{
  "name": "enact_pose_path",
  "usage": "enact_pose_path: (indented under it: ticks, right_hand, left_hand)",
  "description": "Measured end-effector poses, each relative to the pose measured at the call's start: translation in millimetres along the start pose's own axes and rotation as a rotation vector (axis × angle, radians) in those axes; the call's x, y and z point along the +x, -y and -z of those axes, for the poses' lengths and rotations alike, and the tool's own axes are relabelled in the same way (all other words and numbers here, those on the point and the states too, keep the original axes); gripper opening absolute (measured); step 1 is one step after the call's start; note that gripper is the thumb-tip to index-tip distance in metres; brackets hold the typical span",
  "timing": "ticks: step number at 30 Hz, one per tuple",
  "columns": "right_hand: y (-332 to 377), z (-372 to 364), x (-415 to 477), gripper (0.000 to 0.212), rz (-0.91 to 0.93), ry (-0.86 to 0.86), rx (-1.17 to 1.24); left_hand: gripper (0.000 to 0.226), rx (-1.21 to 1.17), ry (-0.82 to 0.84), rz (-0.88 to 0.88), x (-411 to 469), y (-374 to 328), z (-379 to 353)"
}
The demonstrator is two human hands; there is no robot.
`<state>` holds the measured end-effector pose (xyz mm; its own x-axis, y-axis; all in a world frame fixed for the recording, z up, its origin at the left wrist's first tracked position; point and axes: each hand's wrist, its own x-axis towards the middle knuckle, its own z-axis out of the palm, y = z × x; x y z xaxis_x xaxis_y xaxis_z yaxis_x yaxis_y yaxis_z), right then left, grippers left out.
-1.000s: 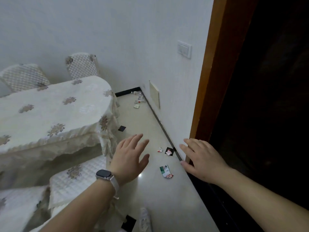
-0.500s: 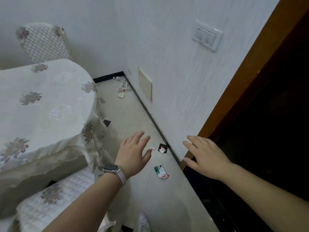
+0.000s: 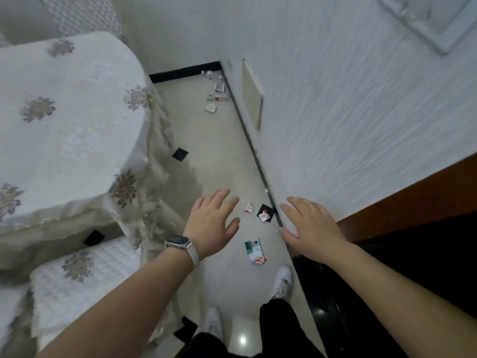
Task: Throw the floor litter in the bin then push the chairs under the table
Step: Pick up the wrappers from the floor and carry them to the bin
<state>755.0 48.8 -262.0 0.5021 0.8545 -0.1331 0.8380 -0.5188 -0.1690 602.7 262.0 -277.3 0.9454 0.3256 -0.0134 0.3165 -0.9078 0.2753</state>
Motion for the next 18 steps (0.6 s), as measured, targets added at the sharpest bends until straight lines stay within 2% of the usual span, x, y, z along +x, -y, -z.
enact_pose_path:
  ticks: [5,9,18]
  right_hand:
    - [-59.6,-40.7,48.7,0.051,0.000,0.037,0.084]
    - [-85.0,-75.9,74.6,0.052,-0.058,0.070,0.156]
    - [-108.3,-195.6,107.1,0.058,-0.162,0.169,0.218]
  left_hand:
    - [0.050,-0.061,0.026,0.125,47.2,-18.9,-53.2]
    - [0.049,-0.129,0.113,0.218,68.9,-22.5,-98.7]
    - [0.052,-0.193,0.273,0.296,87.8,23.6,-209.9]
